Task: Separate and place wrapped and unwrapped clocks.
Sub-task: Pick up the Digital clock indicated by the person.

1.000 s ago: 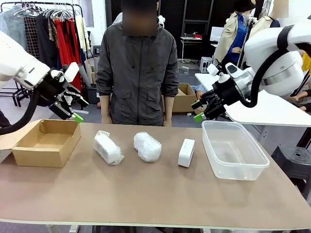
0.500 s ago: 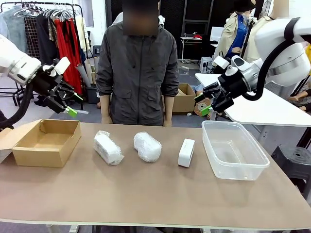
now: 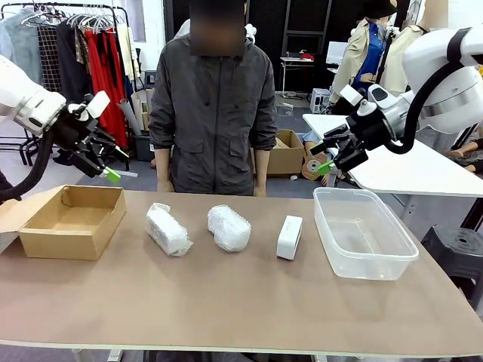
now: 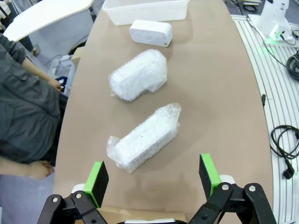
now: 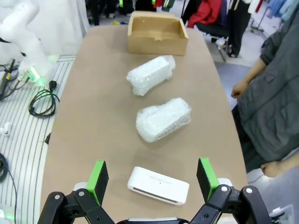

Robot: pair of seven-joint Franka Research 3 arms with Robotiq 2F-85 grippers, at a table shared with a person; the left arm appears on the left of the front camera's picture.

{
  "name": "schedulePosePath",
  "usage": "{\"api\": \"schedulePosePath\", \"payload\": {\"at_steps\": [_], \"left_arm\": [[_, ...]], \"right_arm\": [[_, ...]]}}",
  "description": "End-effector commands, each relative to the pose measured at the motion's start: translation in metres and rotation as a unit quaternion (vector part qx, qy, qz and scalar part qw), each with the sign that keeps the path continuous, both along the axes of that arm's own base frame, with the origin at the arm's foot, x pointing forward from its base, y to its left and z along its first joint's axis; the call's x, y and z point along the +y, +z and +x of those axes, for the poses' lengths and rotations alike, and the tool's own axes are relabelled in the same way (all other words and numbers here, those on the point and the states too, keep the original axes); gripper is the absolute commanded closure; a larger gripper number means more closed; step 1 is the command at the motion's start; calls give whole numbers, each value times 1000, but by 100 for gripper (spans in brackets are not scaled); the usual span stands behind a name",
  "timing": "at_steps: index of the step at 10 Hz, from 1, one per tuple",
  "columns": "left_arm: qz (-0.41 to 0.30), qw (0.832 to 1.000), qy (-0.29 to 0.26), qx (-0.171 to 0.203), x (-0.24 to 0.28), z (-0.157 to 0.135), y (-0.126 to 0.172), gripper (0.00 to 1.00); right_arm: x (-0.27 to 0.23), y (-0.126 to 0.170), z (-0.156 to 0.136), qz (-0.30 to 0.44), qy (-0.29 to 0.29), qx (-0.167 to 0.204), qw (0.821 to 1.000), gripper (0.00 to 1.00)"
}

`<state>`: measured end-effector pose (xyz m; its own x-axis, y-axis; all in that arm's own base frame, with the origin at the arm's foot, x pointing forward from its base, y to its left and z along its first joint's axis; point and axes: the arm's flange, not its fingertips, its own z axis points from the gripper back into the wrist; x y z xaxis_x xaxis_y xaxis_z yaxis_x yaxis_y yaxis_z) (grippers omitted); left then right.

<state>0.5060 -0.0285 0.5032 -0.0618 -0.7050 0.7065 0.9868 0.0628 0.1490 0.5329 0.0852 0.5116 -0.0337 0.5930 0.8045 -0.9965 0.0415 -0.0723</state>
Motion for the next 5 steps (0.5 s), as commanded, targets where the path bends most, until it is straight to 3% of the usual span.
{"api": "schedulePosePath", "payload": {"at_steps": [1,5], "left_arm": [[-3,1000,-3,3,1,-1,0,0],[-3,1000,-3,3,1,-1,0,0]], "right_arm": [[5,-2,-4,1,18,10,1000,0],[5,-2,-4,1,18,10,1000,0]]}}
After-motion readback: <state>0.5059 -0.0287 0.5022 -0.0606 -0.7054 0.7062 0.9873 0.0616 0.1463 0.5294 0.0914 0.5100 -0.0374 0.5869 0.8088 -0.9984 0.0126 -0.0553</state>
